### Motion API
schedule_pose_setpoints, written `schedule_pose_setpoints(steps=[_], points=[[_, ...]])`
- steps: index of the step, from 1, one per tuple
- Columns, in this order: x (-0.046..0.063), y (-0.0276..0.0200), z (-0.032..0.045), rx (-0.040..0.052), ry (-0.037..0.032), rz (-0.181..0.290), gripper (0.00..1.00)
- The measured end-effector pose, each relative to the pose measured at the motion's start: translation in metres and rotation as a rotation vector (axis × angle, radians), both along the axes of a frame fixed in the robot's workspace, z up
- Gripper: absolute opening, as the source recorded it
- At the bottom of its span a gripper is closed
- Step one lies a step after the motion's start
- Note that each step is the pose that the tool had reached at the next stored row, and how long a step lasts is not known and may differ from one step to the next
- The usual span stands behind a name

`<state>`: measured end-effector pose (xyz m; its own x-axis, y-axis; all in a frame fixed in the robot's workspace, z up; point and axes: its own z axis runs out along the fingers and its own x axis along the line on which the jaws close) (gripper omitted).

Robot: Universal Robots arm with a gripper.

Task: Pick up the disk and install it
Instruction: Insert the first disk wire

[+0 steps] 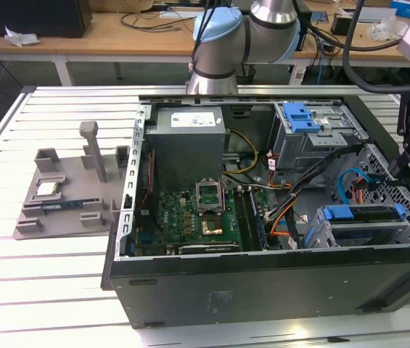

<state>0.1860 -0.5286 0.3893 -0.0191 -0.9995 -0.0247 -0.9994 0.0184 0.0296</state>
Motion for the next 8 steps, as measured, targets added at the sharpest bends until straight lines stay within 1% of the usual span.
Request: schedule_pose_setpoints(steps=[1, 2, 3, 4, 5, 6, 8], points=[[0.0, 0.0, 0.0, 0.0, 0.0, 0.0, 0.11], [0.0, 0.0, 0.0, 0.0, 0.0, 0.0, 0.17], [0.0, 0.0, 0.0, 0.0, 0.0, 0.0, 0.17], [0.0, 0.0, 0.0, 0.0, 0.0001, 0.0, 0.29], [0.0, 0.0, 0.0, 0.0, 0.0, 0.0, 0.29], [0.0, 0.0, 0.0, 0.0, 0.0, 0.0, 0.36], [0.0, 0.0, 0.0, 0.0001, 0.0, 0.0, 0.36]])
